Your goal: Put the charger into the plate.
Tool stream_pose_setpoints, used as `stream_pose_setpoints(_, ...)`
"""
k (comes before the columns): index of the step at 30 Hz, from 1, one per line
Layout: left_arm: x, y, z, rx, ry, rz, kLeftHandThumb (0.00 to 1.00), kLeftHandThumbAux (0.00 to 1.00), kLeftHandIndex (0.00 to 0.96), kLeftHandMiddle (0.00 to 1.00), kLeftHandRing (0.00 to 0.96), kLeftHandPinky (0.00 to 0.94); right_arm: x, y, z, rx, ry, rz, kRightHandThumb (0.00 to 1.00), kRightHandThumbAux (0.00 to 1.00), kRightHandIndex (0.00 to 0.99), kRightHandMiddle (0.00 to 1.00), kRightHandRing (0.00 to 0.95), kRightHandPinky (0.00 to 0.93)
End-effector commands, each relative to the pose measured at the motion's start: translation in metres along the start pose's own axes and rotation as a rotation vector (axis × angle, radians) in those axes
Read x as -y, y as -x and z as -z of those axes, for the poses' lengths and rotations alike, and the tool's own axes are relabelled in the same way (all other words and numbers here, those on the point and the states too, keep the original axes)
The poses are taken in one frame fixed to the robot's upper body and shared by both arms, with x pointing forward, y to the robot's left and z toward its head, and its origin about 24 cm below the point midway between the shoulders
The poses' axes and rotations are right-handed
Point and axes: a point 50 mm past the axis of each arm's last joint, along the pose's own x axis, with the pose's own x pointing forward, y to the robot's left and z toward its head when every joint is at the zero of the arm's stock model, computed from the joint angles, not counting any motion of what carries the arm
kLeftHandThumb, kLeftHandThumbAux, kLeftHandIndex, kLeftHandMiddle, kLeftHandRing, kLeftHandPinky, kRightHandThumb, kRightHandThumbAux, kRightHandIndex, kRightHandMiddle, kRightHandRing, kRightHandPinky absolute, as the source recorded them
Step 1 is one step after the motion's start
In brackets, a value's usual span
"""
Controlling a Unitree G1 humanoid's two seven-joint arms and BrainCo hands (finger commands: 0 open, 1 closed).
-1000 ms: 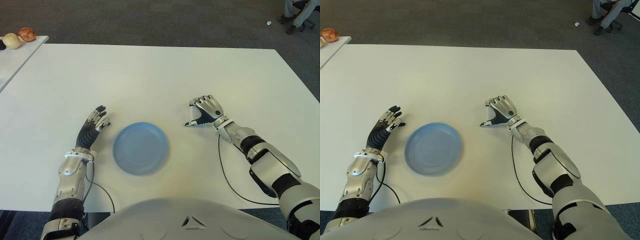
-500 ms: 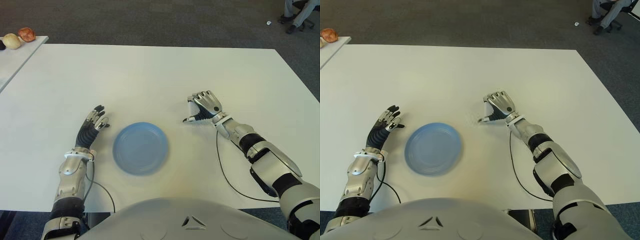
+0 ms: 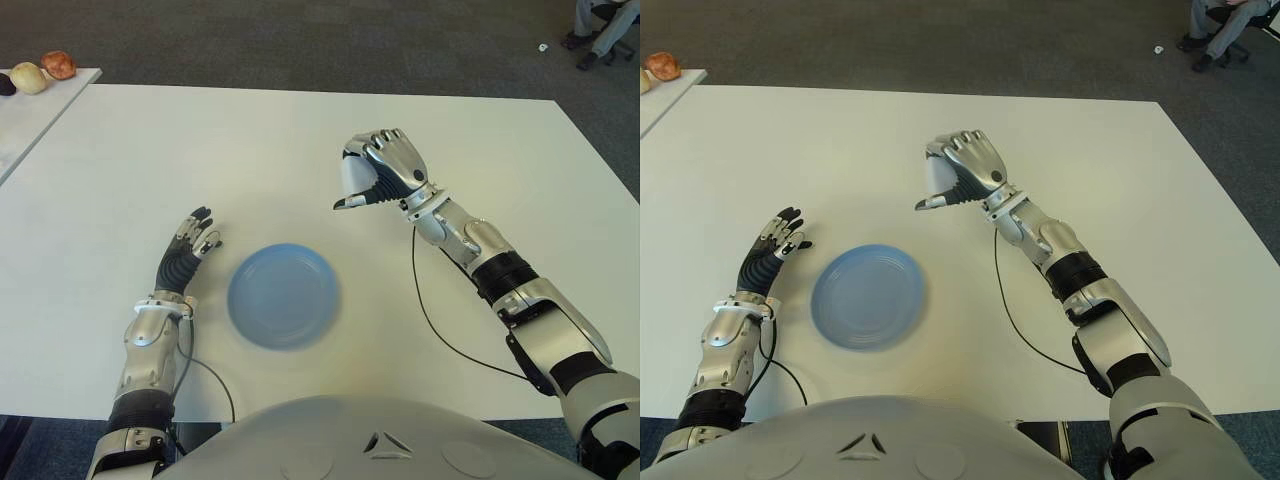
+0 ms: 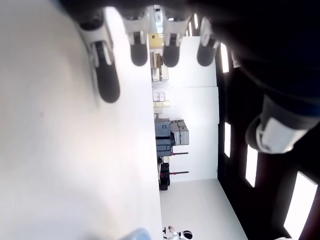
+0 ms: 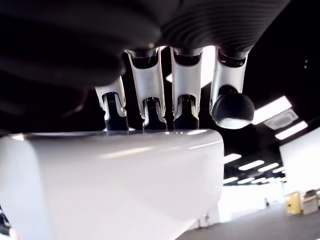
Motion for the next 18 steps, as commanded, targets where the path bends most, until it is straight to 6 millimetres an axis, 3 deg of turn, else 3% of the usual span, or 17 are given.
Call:
stream_pose_setpoints(1,0.012,0.010,0.031,-0.165,0.036,-0.011,0.000,0.538,0.070,0.074,0.043,0.014,0.007,-0.013,-0.033,0.025,-0.124,-0.015,0.474,0.809,0.790,0.879,0.883,0.878)
stream_pose_setpoints(9,0.017,0.006,0.034,-0.175,0.063,-0.057,0.000,0.539,0.058,0.066,0.036,0.010,0.007,-0.023,-0.062,0.030,-0.222,-0.115,0.506,0.785,0.789,0.881,0.883,0.869)
stream_pose_setpoints(18,0.023,0.004,0.034,-0.174,0.082,-0.079,0.000,0.526,0.029,0.051,0.020,0.002,0.003,-0.028,-0.080,0.041,-0.288,-0.190,0.502,0.773,0.778,0.874,0.873,0.837)
